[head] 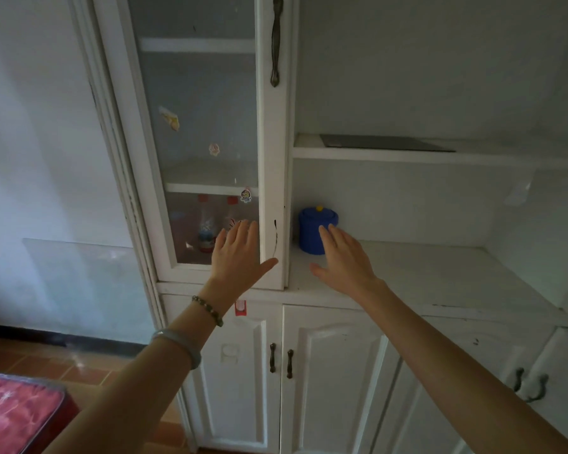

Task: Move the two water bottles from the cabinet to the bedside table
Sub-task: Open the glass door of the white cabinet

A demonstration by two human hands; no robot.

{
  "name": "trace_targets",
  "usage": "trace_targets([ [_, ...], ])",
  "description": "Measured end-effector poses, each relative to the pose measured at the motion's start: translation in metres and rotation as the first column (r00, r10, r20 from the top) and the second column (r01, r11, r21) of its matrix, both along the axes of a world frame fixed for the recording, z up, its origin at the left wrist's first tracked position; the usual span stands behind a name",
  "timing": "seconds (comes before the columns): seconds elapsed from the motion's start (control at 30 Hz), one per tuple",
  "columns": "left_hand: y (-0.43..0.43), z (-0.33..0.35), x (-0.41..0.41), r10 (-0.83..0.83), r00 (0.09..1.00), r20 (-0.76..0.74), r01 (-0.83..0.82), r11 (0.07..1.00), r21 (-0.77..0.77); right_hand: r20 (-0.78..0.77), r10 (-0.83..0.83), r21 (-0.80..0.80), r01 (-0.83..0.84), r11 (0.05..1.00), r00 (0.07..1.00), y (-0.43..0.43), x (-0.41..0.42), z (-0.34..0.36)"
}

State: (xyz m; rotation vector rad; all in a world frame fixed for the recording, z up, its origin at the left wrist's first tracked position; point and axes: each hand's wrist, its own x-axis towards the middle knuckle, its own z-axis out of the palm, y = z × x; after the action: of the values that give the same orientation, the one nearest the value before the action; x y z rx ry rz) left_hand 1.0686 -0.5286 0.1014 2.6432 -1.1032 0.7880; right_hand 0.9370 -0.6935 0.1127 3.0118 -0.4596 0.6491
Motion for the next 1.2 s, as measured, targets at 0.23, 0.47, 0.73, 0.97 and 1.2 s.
trace_targets([
  [0.23,-0.029,0.067,0.011,0.016,0.991,0.131,-0.006,0.997,-0.076,0.128,0.009,-0.046,-0.003,0.999,0.992,-0.025,0.017,0.067],
  [0.47,-0.040,0.146,0.025,0.039,0.965,0.261,0.012,0.982,-0.190,0.292,0.058,-0.095,-0.032,0.995,0.955,-0.036,0.030,0.141],
  [0.73,-0.046,0.217,0.048,0.088,0.932,0.351,0.000,0.970,-0.244,0.362,0.102,-0.171,-0.042,0.984,0.926,-0.040,0.040,0.198],
  [0.97,-0.064,0.255,0.072,0.099,0.908,0.408,0.000,0.972,-0.236,0.394,0.113,-0.191,-0.039,0.981,0.912,-0.055,0.051,0.223],
  [1.2,-0.093,0.281,0.094,0.081,0.892,0.445,0.023,0.974,-0.224,0.399,0.092,-0.223,-0.001,0.975,0.912,-0.073,0.061,0.243],
])
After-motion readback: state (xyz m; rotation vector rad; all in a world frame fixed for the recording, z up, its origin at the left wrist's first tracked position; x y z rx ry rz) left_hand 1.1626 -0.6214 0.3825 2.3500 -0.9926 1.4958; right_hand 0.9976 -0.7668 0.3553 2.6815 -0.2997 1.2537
